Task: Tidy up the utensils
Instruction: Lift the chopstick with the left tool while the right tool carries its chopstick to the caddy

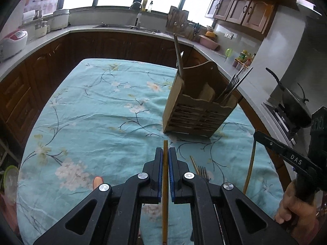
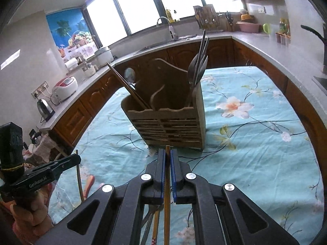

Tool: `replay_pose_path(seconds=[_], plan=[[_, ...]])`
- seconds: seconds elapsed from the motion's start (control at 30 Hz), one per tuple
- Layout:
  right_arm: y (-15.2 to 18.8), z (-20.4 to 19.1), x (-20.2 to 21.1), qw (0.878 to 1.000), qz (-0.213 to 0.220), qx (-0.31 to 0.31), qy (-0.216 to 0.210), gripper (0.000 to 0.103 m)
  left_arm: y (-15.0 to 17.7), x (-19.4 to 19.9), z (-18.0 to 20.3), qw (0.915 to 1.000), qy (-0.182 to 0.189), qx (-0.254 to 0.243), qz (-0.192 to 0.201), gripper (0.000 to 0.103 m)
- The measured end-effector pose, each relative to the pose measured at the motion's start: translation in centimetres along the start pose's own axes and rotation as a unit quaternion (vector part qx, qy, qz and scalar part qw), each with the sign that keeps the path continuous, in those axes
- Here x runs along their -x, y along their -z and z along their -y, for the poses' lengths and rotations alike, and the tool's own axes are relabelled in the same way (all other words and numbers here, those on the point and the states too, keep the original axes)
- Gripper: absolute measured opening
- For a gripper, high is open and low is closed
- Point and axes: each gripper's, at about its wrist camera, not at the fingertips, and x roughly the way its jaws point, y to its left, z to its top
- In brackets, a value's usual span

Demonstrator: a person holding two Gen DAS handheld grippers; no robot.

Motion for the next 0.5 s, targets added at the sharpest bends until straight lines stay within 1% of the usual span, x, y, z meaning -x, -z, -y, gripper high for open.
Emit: replay_pose_path(seconds=[0.2, 0.5], plan=[[0.0, -0.1, 1.9, 1.0, 0.016, 0.003, -0.005, 0.005, 0.4, 2.2, 0.0, 1.0, -0.001, -0.002, 0.01, 0.004], [-0.2, -0.2, 4.0, 0.999, 0.041, 0.002, -0.001, 0.005, 0.2, 5.3, -0.2, 0.9987, 0.002, 0.01, 0.049, 0.004]])
